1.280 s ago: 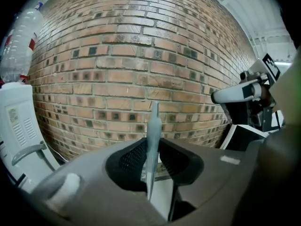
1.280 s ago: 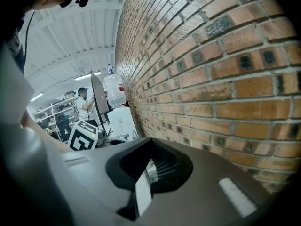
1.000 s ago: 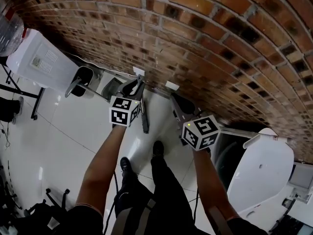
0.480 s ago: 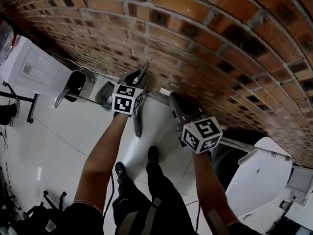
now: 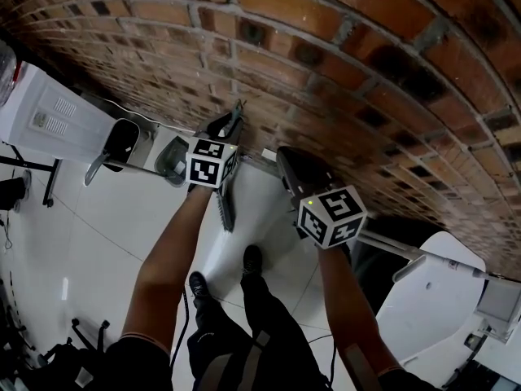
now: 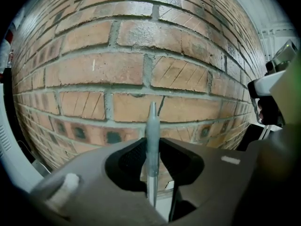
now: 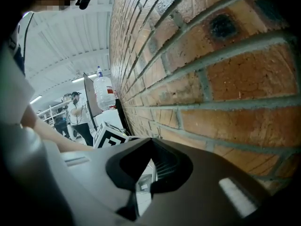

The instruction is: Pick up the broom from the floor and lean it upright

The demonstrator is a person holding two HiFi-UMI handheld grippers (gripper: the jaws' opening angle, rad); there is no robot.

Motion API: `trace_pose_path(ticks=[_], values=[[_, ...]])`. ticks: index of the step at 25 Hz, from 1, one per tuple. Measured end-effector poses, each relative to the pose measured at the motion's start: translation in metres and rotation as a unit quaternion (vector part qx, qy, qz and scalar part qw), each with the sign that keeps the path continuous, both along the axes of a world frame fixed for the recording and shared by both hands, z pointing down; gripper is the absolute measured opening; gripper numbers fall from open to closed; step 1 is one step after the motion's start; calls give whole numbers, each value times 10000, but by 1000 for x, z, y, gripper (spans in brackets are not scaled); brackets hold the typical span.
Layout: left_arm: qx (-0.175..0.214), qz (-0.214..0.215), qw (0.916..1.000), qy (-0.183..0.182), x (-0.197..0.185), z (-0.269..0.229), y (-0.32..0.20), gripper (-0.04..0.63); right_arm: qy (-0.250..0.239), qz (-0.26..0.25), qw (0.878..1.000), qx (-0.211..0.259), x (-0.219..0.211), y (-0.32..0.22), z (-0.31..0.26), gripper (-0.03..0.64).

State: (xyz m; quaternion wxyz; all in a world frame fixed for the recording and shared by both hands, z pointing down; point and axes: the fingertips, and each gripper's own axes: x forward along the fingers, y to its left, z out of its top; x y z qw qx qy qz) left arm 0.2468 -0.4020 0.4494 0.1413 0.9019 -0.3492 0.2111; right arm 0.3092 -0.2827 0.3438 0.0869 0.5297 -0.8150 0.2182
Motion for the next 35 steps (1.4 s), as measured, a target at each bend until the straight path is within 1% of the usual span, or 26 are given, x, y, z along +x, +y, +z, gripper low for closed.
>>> trace_pose_path(ticks=[4,8,11,15,23,24,26,29,30,35], values=[[59,43,9999,-93,2,2,-1,149,15,-28,10000,-11,0,-1,-1,5],[27,103,9999,-108,-1,1,5,175,33,-60,10000,-26,-3,0,-1,5],[-32,97,9999,-45,-5,-4,13,175,59,-99,9999,-50,-5,2,0,5],[8,76,10000,-20,-13,-10,25,175,97,-120,9998,-81,-7,7,1,5],[-103,-6,9998,161,-33,-24,55,173,163,-194,9995,-185,-12,17,5,5],[-90,-7,9998,178,-35,-27,59,168,157,-181,9995,-193,-12,18,4,5],[-23,-34,9998,219,-40,-37,66,97,132,-174,9996,-186,-13,20,1,5],[118,-83,9992,365,-51,-62,79,13,121,-241,9995,-158,-22,23,-6,5],[168,-78,9989,430,-54,-72,85,2,110,-263,9995,-137,-26,24,-10,5],[380,-53,9967,713,-83,-128,118,0,17,-387,9992,59,-61,35,-40,5]])
